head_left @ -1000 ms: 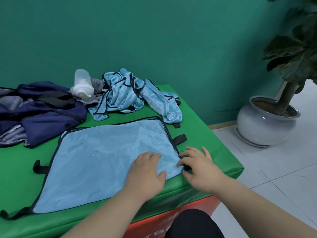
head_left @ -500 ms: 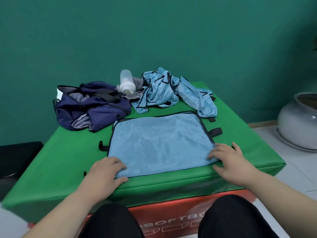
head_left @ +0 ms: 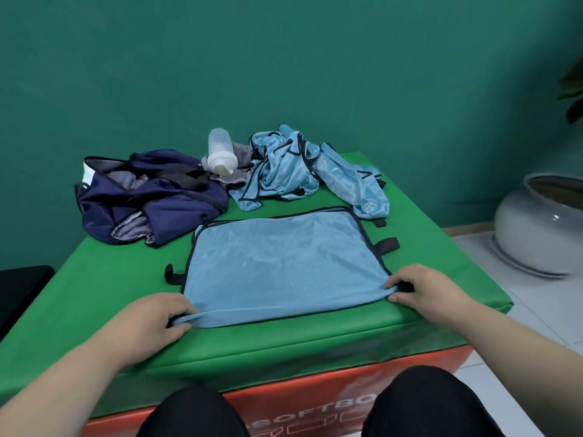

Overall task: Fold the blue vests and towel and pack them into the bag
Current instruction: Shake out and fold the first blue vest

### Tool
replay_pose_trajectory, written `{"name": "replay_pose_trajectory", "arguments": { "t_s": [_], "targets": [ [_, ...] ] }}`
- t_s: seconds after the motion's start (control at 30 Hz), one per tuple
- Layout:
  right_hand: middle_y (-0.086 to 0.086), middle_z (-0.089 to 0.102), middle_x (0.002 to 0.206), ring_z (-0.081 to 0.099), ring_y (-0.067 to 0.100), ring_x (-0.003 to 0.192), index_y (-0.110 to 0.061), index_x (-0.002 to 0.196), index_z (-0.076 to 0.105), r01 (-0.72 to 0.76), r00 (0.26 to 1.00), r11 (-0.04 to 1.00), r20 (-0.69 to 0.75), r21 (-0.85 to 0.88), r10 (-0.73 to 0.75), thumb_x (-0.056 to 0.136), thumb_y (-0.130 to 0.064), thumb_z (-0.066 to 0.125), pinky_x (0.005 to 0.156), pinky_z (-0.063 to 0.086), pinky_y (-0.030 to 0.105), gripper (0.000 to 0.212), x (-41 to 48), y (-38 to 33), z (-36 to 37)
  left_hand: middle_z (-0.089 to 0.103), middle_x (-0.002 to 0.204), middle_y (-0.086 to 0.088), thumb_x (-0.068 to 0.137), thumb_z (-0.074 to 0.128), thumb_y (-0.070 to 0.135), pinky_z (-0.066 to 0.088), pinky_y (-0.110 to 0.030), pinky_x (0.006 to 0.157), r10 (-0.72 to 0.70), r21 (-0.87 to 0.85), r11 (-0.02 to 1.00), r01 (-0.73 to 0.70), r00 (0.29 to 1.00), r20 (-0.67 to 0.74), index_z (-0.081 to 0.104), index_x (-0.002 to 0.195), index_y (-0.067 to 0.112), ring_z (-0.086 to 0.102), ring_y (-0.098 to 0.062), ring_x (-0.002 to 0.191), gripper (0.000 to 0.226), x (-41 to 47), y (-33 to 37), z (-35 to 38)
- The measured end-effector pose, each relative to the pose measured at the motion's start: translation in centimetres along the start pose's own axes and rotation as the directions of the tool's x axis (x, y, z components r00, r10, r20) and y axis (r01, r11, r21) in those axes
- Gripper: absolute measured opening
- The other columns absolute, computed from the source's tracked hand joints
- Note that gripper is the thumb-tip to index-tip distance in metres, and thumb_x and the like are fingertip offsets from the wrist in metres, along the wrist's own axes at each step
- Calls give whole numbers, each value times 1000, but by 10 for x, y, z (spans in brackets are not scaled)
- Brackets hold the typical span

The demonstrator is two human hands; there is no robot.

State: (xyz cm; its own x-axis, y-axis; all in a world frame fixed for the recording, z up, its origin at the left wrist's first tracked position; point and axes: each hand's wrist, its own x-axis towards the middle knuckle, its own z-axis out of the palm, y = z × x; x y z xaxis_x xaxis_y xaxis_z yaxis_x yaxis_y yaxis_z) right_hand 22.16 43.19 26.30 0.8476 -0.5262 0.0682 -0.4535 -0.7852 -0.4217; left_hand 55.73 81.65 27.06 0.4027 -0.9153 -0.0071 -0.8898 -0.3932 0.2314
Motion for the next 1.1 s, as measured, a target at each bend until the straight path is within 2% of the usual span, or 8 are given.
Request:
{"name": "replay_pose_trajectory", "arguments": {
  "t_s": [0.1,0.3,0.43,0.57,0.67,0.8,0.97,1.1],
  "targets": [
    [-20,62,86,55,-4,86,-36,94,73,30,1000,1000,-7,-3,-30,81,-26,82,72,39,9,18,4,6,1,61,88,25,75,64,25,49,-21,65,28,28,999,-27,999,-26,65,91,43,57,4,82,24,-1,-5,3],
    [-20,64,78,58,7,79,-28,85,75,146,985,988,-80,-59,-150,74,-10,82,75,47,29,21,6,14,9,58,78,25,67,63,22,43,-16,56,72,100,993,-58,986,-148,65,87,37,56,2,68,26,-2,-2,13],
    [-15,62,74,56,13,75,-25,81,73,174,977,976,-103,-134,-189,70,-7,80,80,46,34,22,4,14,10,59,73,20,66,65,16,43,-23,54,31,113,994,-7,977,-211,66,81,32,59,-9,62,22,-2,1,16],
    [-25,56,75,52,2,80,-30,78,68,159,986,979,-33,-130,-165,76,-12,76,92,39,29,20,-8,10,-2,58,70,17,69,75,6,48,-28,59,-26,56,998,36,986,-166,66,79,30,55,-4,62,28,-11,8,13],
    [-17,61,82,55,3,82,-36,79,62,90,996,987,42,-132,-85,81,-15,71,82,48,27,23,-22,3,-14,57,71,16,74,72,7,46,-24,60,-63,-5,998,63,991,-121,66,79,30,54,-2,65,24,-22,16,8],
    [-12,62,84,57,5,76,-35,81,64,-3,995,989,98,-145,18,84,-19,68,70,50,26,17,-42,-9,-30,57,92,25,82,67,10,44,-19,64,-84,-88,993,78,994,-65,66,81,32,55,-3,77,22,-39,32,0],
    [-9,65,70,53,7,55,-37,73,63,-82,992,992,92,-100,91,80,-18,70,55,44,24,21,-62,-22,-51,61,81,17,77,62,20,49,-29,66,-108,-133,985,109,994,21,62,84,35,57,-6,70,17,-65,46,-15],
    [-15,64,68,51,6,55,-35,73,65,-96,992,992,79,-76,102,77,-15,69,53,41,22,20,-68,-31,-69,63,80,15,76,59,21,47,-26,66,-98,-120,987,105,993,63,63,83,31,57,-6,71,13,-76,55,-34]
  ]
}}
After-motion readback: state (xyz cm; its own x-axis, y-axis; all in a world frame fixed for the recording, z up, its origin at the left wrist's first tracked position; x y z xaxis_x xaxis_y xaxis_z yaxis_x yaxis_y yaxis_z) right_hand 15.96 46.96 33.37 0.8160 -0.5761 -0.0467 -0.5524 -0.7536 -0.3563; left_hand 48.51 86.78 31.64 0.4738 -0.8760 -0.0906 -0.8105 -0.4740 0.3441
